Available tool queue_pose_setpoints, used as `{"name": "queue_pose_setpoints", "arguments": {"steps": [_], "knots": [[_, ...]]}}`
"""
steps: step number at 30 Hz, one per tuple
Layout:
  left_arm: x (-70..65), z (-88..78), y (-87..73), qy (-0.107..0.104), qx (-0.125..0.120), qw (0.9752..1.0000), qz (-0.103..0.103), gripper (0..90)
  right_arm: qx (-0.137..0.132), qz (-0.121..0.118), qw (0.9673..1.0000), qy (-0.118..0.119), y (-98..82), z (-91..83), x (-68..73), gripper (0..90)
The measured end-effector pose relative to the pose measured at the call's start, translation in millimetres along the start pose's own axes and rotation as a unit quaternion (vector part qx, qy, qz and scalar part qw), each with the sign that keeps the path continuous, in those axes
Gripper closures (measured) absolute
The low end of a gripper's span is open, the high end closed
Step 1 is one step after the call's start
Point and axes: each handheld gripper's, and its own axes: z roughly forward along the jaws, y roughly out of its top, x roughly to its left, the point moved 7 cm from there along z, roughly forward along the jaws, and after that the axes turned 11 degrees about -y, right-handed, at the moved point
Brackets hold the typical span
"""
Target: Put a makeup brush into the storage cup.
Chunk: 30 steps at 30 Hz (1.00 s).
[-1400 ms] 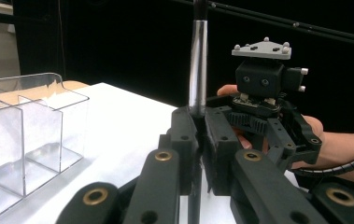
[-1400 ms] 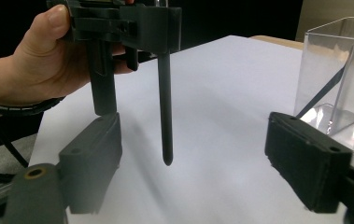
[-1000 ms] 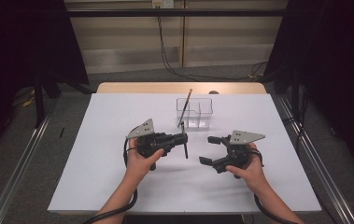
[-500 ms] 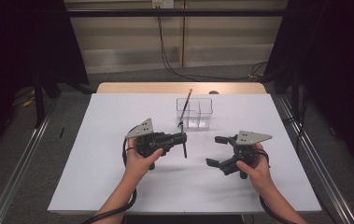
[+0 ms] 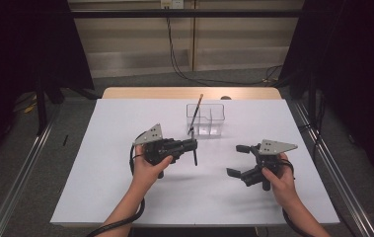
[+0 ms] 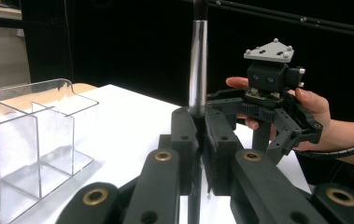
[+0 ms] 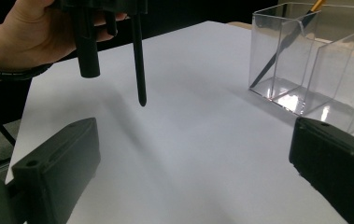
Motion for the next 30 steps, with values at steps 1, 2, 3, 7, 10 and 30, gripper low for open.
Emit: {"name": "queue_pose_setpoints", "arguments": {"steps": [1, 2, 3, 7, 10, 30], "knots": [[0.6, -0.5, 0.1, 0.001, 0.001, 1.0, 0.0, 83.7, 0.001, 0.0, 1.0, -0.002, -0.7, -1.5, -1.0, 1.6], [0.9, -0.6, 0.2, 0.001, 0.001, 1.0, 0.0, 83.8, 0.003, 0.001, 1.0, -0.003, -1.7, -3.1, -2.1, 1.6], [1.4, -0.9, 0.5, 0.002, 0.0, 1.0, 0.0, 83.7, 0.003, 0.001, 1.0, -0.004, -2.1, -3.6, -2.6, 1.6], [2.3, -1.1, 1.8, 0.003, 0.003, 1.0, 0.002, 83.7, 0.005, -0.001, 1.0, -0.008, -5.2, -7.5, -5.3, 1.5], [2.9, -0.1, 2.2, 0.002, 0.004, 1.0, 0.003, 83.7, 0.007, -0.001, 0.9999, -0.012, -6.8, -10.8, -7.3, 1.5], [10.2, 1.0, 2.0, 0.011, 0.002, 0.9999, -0.002, 83.7, 0.007, 0.003, 0.9995, -0.03, -14.9, -33.5, -17.7, 1.5]]}}
